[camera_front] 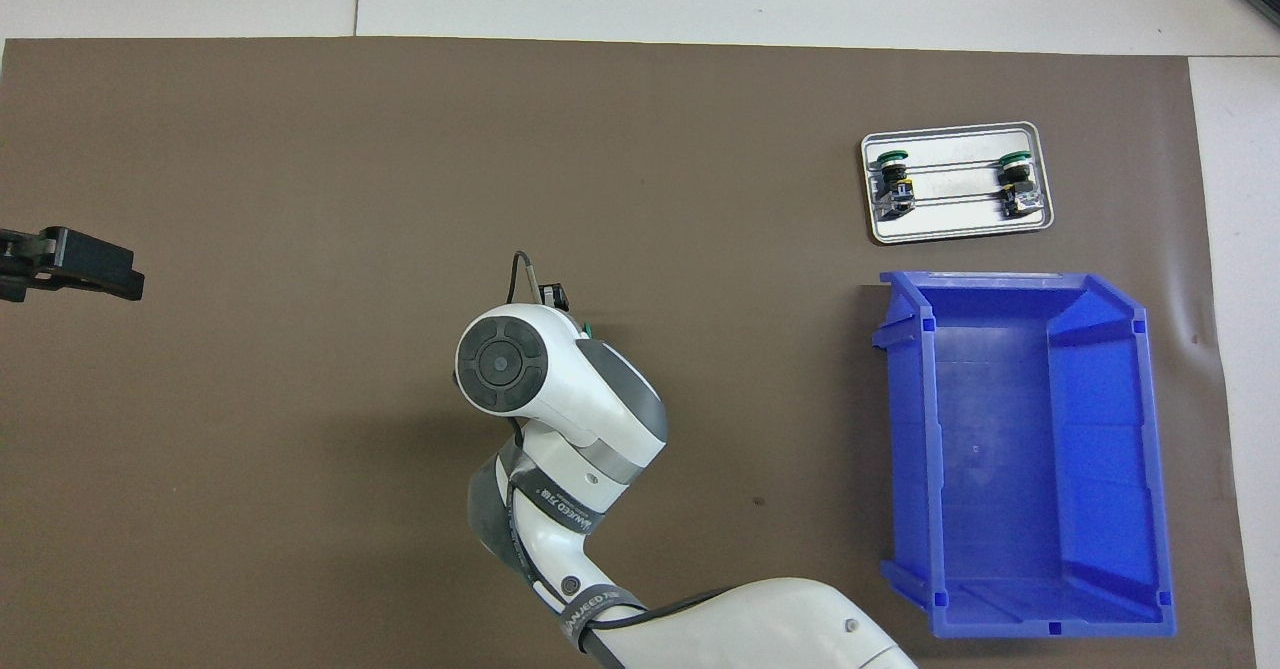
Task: Place and press button with both arms
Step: 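Carry the push button with the right gripper to the table center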
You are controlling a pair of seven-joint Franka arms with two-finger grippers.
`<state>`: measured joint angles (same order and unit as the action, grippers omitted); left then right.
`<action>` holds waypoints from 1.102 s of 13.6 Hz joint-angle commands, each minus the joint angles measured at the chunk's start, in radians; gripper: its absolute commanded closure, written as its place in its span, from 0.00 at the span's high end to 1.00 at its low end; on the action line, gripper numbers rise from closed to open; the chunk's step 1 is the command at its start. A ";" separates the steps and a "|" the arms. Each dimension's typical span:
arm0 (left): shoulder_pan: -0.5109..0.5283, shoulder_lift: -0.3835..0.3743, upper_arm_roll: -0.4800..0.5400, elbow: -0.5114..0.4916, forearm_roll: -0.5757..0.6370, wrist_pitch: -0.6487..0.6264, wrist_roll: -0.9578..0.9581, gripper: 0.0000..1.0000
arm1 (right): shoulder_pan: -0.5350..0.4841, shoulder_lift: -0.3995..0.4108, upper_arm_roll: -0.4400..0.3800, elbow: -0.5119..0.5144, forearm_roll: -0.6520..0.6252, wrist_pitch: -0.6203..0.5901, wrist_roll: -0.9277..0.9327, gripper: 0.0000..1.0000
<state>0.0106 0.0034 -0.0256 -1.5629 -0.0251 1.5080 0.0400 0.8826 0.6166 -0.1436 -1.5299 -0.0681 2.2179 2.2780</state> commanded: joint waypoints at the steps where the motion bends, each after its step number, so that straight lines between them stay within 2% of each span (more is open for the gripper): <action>1: 0.006 -0.011 -0.004 -0.013 0.001 -0.008 -0.006 1.00 | 0.009 -0.052 -0.001 -0.064 -0.025 0.017 0.014 1.00; 4: 0.006 -0.011 -0.004 -0.013 0.001 -0.008 -0.006 1.00 | 0.019 -0.079 -0.002 -0.056 -0.027 -0.007 -0.044 1.00; 7: 0.006 -0.011 -0.004 -0.013 0.001 -0.008 -0.006 1.00 | -0.040 -0.208 -0.004 -0.065 -0.025 -0.097 -0.183 1.00; 10: 0.006 -0.011 -0.004 -0.013 0.001 -0.008 -0.006 1.00 | -0.137 -0.331 -0.002 -0.076 -0.018 -0.205 -0.432 1.00; 15: -0.012 -0.017 -0.016 -0.011 0.001 -0.009 0.003 1.00 | -0.333 -0.448 -0.002 -0.078 0.026 -0.326 -0.927 1.00</action>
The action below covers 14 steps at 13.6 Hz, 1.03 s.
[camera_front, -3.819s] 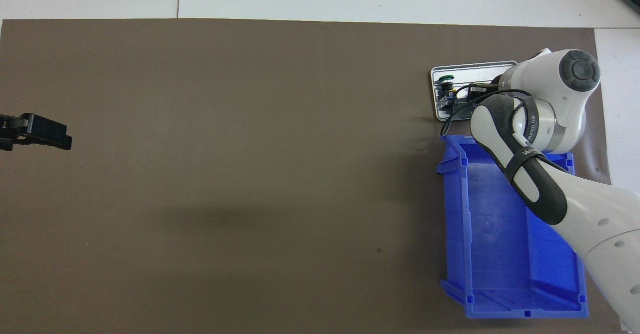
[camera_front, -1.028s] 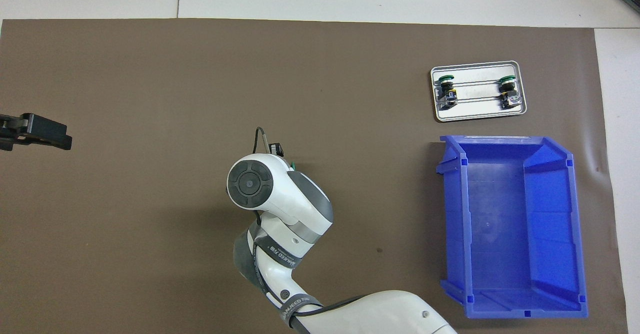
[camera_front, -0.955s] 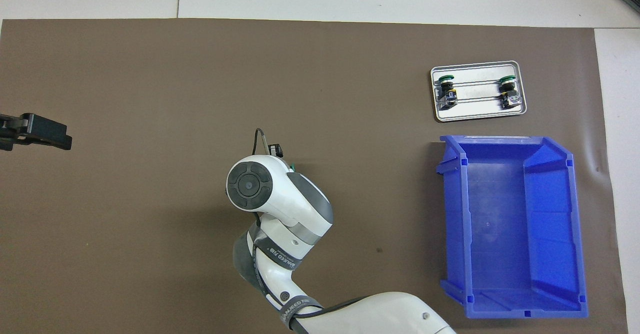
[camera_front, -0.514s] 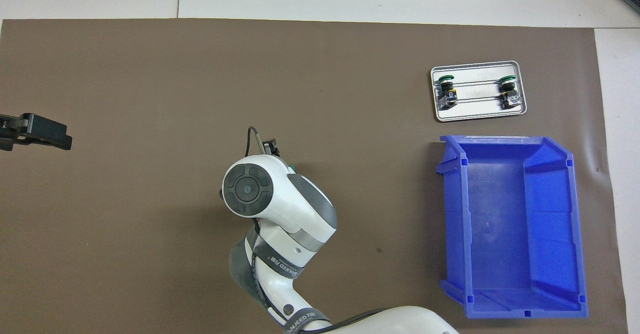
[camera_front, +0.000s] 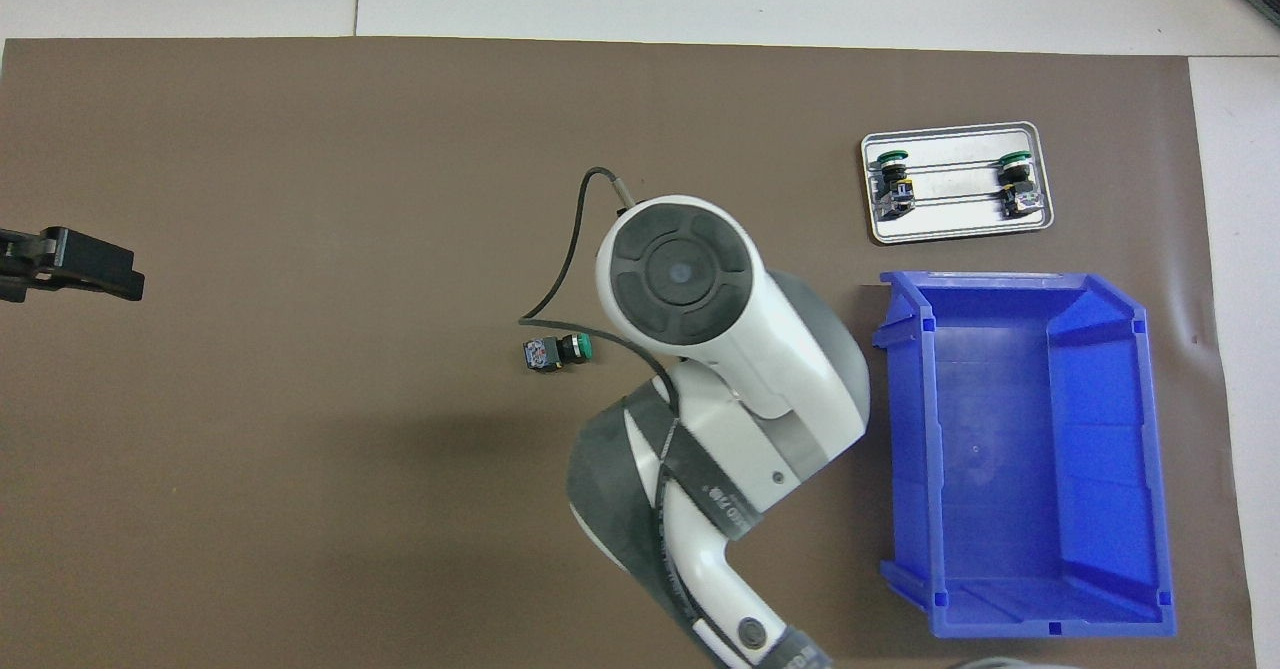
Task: Place and press button with both arms
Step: 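Release the button and withdraw the right gripper while the left gripper approaches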
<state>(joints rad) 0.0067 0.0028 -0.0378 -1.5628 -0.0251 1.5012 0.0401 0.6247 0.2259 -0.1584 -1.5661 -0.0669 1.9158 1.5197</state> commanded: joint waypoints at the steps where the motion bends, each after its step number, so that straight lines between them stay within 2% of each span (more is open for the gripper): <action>1: -0.026 -0.017 -0.007 -0.010 -0.001 -0.003 -0.002 1.00 | -0.123 -0.077 0.013 -0.040 0.044 -0.053 -0.278 1.00; 5: -0.146 -0.021 -0.013 -0.019 -0.004 0.037 0.009 1.00 | -0.281 -0.134 0.013 -0.038 0.047 -0.124 -0.651 1.00; 10: -0.316 -0.108 -0.017 -0.236 -0.051 0.290 0.191 1.00 | -0.399 -0.194 0.010 -0.040 0.047 -0.277 -0.935 1.00; 12: -0.364 -0.127 -0.016 -0.275 -0.062 0.307 0.312 1.00 | -0.442 -0.198 0.008 -0.040 0.047 -0.334 -1.082 1.00; 14: -0.404 -0.148 -0.016 -0.312 -0.061 0.312 0.467 1.00 | -0.508 -0.200 0.010 -0.040 0.048 -0.336 -1.128 1.00</action>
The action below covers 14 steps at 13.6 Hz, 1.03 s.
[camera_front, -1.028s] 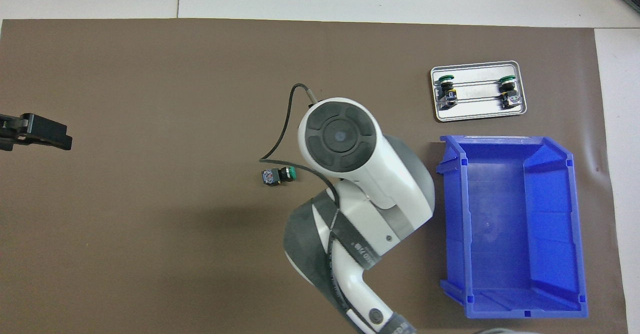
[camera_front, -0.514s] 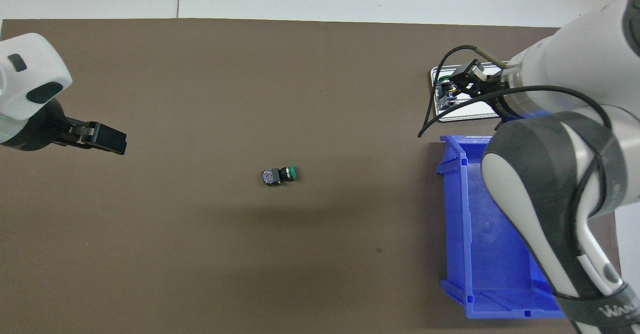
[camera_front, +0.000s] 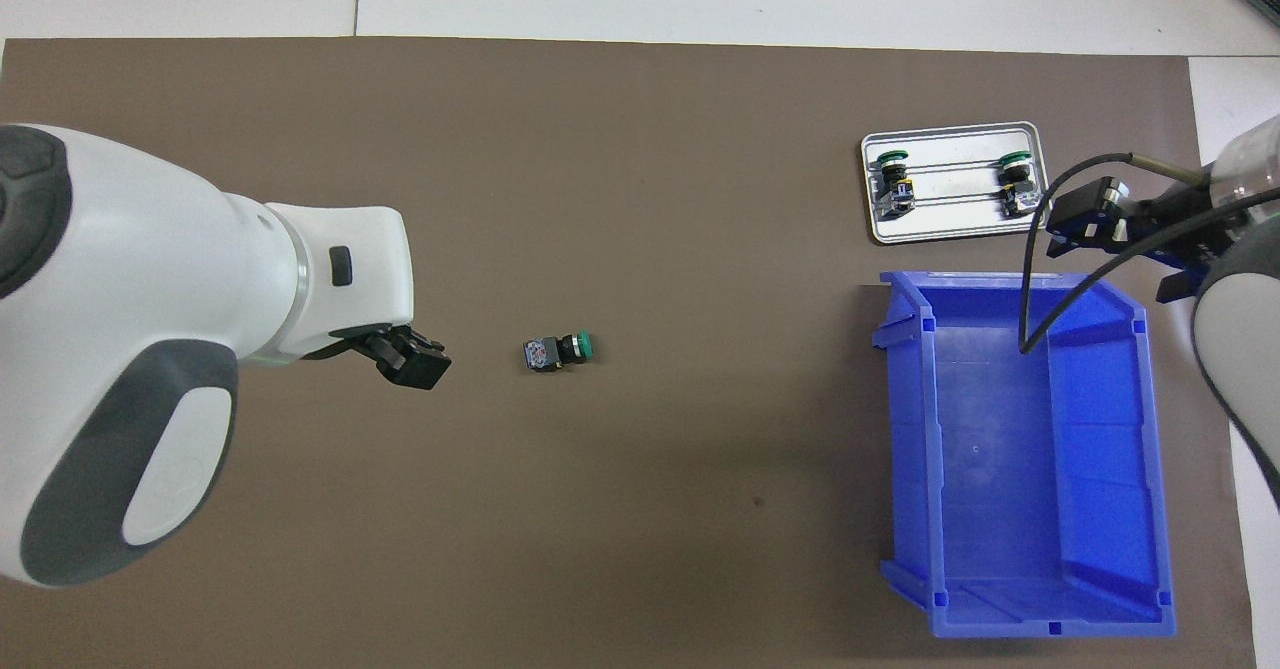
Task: Place and press button with both arms
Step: 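Release the button and withdraw the right gripper while the left gripper approaches, then lower the left gripper over the push button on the table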
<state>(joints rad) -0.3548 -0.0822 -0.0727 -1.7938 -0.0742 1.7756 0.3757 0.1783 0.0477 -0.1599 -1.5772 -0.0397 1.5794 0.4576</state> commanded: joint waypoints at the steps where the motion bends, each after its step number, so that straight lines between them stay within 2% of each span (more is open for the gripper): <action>1: -0.056 -0.080 0.019 -0.110 -0.012 0.056 0.158 1.00 | -0.081 -0.026 0.011 -0.029 0.021 0.001 -0.104 1.00; 5: -0.101 -0.091 0.017 -0.133 -0.013 0.096 0.161 1.00 | -0.164 -0.071 0.008 -0.027 0.043 -0.004 -0.252 1.00; 7: -0.107 -0.094 0.017 -0.145 -0.012 0.110 0.181 1.00 | -0.155 -0.107 0.007 -0.029 0.047 -0.041 -0.255 1.00; 10: -0.121 -0.080 0.017 -0.186 -0.013 0.229 0.377 1.00 | -0.145 -0.120 0.017 -0.006 0.040 -0.036 -0.252 1.00; 11: -0.122 -0.073 0.017 -0.191 -0.013 0.235 0.385 0.98 | -0.114 -0.112 0.017 0.008 0.029 -0.032 -0.254 1.00; 12: -0.133 -0.056 0.017 -0.194 -0.013 0.237 0.387 0.84 | -0.096 -0.111 0.017 0.014 0.018 -0.029 -0.263 1.00; 13: -0.144 -0.039 0.017 -0.194 -0.012 0.251 0.385 0.75 | -0.092 -0.112 0.017 0.010 0.015 -0.033 -0.266 1.00; 14: -0.153 -0.018 0.017 -0.197 -0.013 0.274 0.385 0.77 | -0.092 -0.123 0.020 -0.007 0.017 -0.033 -0.267 1.00</action>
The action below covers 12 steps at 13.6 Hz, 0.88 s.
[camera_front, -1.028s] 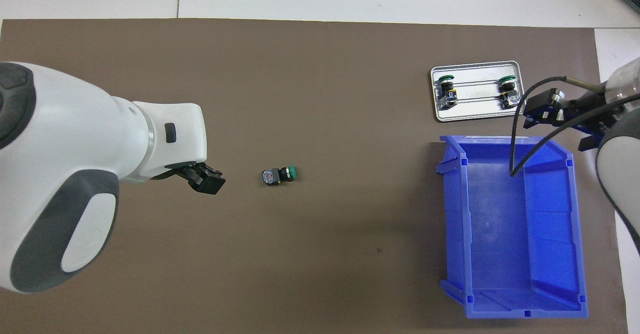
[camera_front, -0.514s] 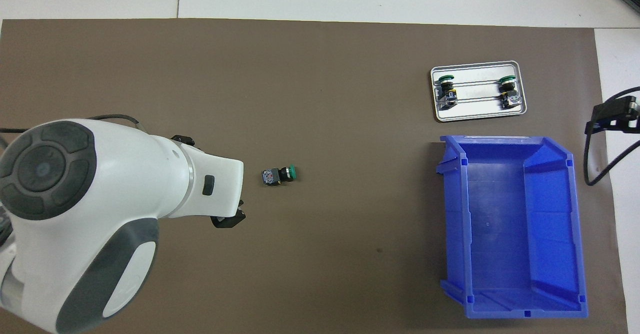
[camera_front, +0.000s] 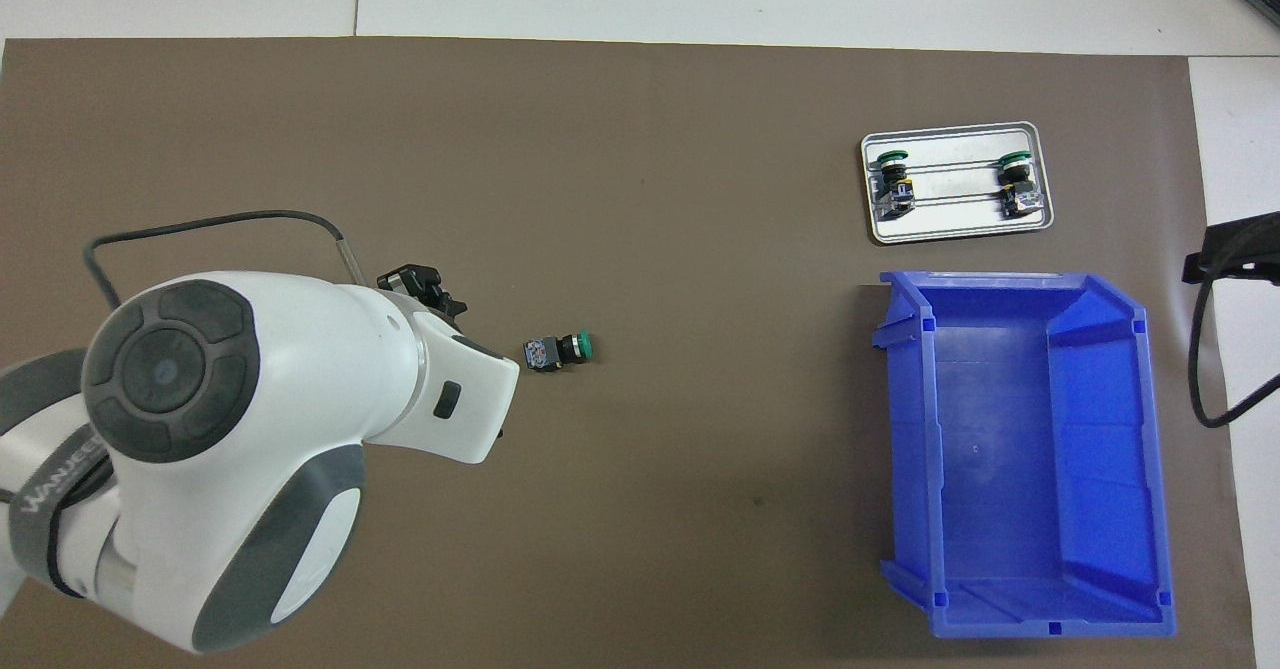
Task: Place and press button with both arms
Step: 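Lower the left gripper over the push button on the table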
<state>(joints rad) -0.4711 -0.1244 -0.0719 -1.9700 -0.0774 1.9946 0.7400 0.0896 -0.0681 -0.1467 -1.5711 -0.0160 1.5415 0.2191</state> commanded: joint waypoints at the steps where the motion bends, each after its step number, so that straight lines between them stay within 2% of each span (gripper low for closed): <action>1: -0.046 0.050 0.018 -0.024 -0.010 0.087 0.022 0.86 | -0.004 -0.019 0.009 -0.051 -0.013 0.011 -0.055 1.00; 3: -0.072 0.119 0.017 -0.026 -0.010 0.183 0.018 0.87 | 0.007 -0.038 0.010 -0.090 -0.063 0.054 -0.197 1.00; 5: -0.075 0.156 0.018 -0.059 -0.010 0.269 0.031 0.87 | -0.001 -0.036 0.009 -0.087 -0.058 0.048 -0.214 1.00; 7: -0.072 0.157 0.018 -0.125 -0.010 0.375 0.105 0.96 | 0.004 -0.036 0.009 -0.081 -0.056 -0.006 -0.218 1.00; 9: -0.067 0.176 0.018 -0.156 -0.008 0.435 0.128 0.96 | 0.006 -0.036 0.009 -0.079 -0.042 -0.034 -0.215 1.00; 12: -0.075 0.256 0.018 -0.156 -0.010 0.506 0.118 0.95 | 0.005 -0.036 0.007 -0.078 -0.012 -0.026 -0.201 1.00</action>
<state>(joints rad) -0.5303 0.0922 -0.0650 -2.1162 -0.0774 2.4351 0.8424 0.0998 -0.0794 -0.1440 -1.6229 -0.0474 1.5138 0.0261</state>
